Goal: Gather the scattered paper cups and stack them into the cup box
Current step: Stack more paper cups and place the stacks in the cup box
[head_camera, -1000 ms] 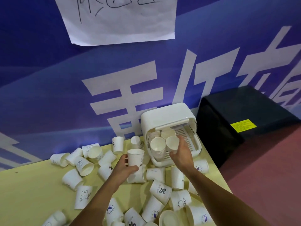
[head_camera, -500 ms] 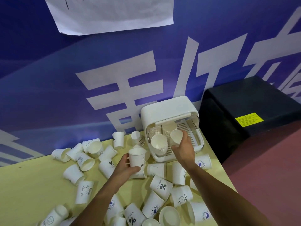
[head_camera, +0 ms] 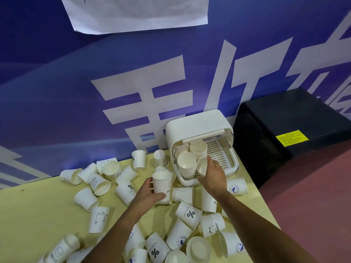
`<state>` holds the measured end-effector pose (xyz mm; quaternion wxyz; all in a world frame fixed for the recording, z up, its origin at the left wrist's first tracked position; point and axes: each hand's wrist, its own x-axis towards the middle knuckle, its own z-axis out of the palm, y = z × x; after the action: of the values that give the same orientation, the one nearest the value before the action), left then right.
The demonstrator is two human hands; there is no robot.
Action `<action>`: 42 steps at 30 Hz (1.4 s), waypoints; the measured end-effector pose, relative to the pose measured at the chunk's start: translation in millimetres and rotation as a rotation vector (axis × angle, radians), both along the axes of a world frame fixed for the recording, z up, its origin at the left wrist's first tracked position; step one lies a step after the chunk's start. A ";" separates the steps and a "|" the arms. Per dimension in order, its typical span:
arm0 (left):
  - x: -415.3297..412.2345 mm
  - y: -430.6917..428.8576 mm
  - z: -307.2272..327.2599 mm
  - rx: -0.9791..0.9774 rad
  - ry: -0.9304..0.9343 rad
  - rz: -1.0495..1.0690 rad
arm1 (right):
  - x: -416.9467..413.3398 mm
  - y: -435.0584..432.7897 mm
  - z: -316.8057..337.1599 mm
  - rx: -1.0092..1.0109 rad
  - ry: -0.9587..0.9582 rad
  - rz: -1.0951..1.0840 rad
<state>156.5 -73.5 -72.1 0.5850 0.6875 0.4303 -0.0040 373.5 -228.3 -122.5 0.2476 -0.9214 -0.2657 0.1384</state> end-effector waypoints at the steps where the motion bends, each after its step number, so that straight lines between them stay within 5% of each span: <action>1: -0.6 0.1 -0.5 -0.002 -0.004 0.001 | -1.3 -0.5 0.0 0.003 0.002 0.001; 8: -6.3 -1.0 1.4 -0.014 -0.019 0.009 | -37.1 -1.4 31.3 0.317 -0.101 -0.032; 14: 1.3 -9.3 12.8 -0.037 -0.096 -0.050 | -77.5 5.3 49.7 0.450 0.093 0.090; 25: -4.5 -12.1 25.3 -0.055 -0.155 -0.096 | -87.9 22.0 61.8 0.413 0.380 0.151; 36: -21.7 -5.3 15.7 -0.028 -0.022 -0.031 | -44.1 -27.4 70.3 0.489 0.207 -0.196; 42: -30.5 -6.0 4.0 -0.017 0.028 -0.024 | -24.8 -25.2 59.1 0.390 0.145 -0.180</action>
<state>126.0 -79.5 -68.1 0.5848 0.6875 0.4299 -0.0244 348.7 -253.5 -63.4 0.4509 -0.8637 -0.1855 0.1278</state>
